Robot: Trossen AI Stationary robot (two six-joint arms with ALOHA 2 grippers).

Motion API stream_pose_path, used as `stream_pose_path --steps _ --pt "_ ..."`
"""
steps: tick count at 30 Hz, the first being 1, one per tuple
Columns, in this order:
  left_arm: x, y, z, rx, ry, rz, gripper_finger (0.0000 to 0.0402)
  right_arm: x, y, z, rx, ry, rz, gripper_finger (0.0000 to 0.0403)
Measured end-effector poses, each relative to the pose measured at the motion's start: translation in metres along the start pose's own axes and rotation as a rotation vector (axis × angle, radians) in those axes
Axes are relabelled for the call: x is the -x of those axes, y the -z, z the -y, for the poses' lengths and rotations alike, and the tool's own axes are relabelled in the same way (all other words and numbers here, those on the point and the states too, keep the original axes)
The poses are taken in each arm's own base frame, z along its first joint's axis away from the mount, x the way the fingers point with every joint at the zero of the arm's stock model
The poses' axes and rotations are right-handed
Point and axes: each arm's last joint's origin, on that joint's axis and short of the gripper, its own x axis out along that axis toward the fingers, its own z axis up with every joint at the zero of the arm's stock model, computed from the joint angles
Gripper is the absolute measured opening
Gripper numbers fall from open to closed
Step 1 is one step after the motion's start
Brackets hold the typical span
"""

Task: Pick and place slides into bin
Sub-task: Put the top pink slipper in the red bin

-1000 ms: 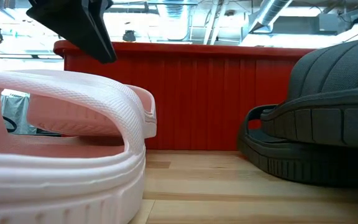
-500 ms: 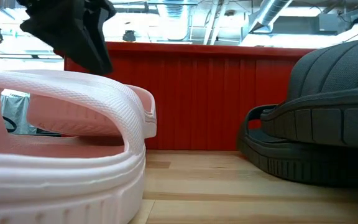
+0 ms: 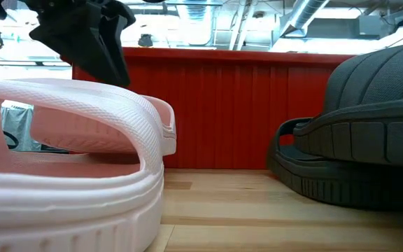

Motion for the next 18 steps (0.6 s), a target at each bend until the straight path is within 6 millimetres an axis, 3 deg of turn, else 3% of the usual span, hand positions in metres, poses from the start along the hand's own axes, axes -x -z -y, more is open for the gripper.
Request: stream_pose_path --steps 18 --pt "-0.0018 -0.0009 -0.0032 0.006 -0.013 -0.002 0.0121 0.0000 -0.0002 0.0000 0.000 0.000 0.001 0.0226"
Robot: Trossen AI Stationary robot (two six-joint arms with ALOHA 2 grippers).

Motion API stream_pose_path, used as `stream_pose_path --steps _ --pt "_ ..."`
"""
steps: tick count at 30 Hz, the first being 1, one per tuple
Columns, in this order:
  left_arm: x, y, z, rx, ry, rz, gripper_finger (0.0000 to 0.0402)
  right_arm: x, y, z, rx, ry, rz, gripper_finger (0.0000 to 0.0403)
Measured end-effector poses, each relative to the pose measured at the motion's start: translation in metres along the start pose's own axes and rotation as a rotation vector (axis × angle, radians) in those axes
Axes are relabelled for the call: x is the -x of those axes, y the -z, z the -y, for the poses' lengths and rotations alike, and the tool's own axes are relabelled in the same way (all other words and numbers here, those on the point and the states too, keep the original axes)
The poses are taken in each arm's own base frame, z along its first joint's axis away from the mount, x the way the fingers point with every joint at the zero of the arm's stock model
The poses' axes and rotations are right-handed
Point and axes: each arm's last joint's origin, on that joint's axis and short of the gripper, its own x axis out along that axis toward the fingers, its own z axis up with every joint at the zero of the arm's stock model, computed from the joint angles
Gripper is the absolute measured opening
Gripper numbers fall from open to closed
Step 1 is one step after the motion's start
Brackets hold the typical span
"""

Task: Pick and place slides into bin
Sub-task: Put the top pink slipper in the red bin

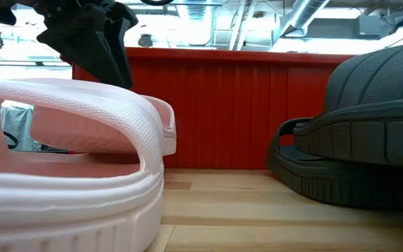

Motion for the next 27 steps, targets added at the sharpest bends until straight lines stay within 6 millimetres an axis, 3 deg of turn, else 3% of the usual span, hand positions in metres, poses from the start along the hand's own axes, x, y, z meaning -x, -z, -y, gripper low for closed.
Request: stream_pose_path --steps 27 --pt "0.0022 0.0005 0.0036 0.098 0.012 0.007 0.0121 0.0000 0.0001 0.0000 0.000 0.000 -0.001 0.0226"
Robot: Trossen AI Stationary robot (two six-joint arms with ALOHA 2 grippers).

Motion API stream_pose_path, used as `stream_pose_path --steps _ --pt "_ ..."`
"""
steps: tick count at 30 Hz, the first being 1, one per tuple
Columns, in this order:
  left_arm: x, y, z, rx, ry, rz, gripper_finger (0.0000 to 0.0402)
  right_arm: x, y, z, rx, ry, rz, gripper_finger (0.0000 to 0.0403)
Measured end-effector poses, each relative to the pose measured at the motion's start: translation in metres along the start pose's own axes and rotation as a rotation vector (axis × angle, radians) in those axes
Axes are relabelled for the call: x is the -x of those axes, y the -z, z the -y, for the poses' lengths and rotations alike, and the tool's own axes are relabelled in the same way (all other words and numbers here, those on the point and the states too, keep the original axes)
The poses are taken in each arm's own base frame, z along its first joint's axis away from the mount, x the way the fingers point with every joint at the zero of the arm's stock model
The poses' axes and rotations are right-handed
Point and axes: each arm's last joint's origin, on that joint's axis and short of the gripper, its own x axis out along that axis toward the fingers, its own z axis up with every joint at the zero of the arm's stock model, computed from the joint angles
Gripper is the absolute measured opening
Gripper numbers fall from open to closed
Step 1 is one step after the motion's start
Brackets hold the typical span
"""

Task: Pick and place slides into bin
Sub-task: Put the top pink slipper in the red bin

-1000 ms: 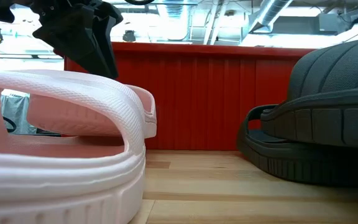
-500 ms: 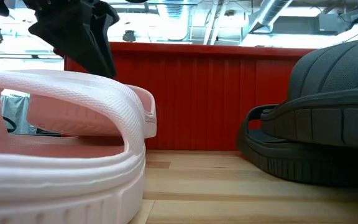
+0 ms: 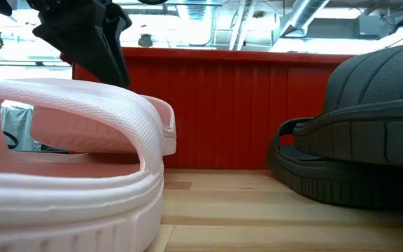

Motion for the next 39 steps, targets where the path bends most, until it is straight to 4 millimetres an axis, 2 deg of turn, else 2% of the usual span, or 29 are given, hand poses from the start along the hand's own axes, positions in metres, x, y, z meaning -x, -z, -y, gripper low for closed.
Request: stream_pose_path --steps 26,31,39 --pt "-0.003 0.001 -0.006 -0.083 -0.052 -0.023 0.0121 0.000 0.000 0.000 0.000 0.000 0.000 0.0226" --pt "-0.017 0.002 -0.002 -0.081 -0.027 -0.066 0.0134 0.000 0.000 0.000 0.000 0.000 -0.002 0.0226" --pt "-0.041 0.009 0.010 -0.100 -0.098 -0.102 0.0169 0.000 0.001 0.000 -0.003 0.002 -0.010 0.0226"
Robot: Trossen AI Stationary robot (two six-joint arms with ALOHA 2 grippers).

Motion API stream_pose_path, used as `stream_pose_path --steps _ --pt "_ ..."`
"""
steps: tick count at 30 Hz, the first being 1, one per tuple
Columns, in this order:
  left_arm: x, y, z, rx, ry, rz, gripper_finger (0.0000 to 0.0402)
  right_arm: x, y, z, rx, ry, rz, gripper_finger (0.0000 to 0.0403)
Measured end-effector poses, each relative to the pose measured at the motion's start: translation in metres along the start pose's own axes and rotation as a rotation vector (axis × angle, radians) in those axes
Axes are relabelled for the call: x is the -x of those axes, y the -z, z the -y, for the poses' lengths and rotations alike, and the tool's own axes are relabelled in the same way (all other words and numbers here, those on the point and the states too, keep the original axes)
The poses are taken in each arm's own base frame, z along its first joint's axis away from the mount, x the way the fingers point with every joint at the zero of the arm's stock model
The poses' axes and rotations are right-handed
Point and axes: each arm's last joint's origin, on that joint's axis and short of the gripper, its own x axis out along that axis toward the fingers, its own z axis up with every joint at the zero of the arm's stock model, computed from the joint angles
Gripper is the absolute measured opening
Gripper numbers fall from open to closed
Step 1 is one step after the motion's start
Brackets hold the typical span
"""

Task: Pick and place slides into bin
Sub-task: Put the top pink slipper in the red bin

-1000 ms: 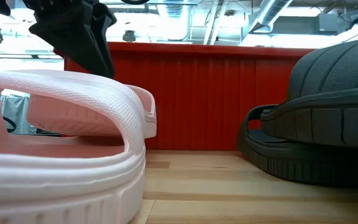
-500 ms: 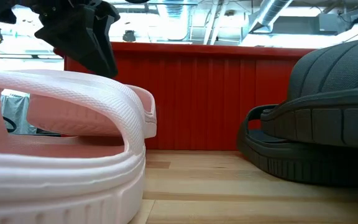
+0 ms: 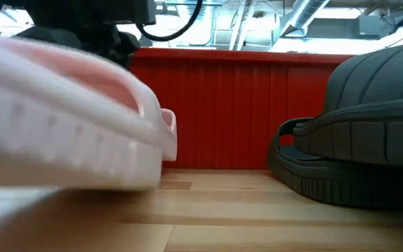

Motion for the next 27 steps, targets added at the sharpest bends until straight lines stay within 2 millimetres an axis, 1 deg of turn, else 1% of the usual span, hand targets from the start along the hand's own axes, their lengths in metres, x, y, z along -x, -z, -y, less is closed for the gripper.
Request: stream_pose_path --steps 6,27 --pt "-0.0001 0.0008 0.0047 -0.006 -0.048 0.012 0.0174 0.0000 -0.0001 0.0000 0.001 -0.001 0.002 0.0226" --pt "0.0016 0.0012 0.0013 -0.015 -0.118 0.015 0.0174 0.0000 -0.0003 -0.0001 0.001 -0.001 0.003 0.0226"
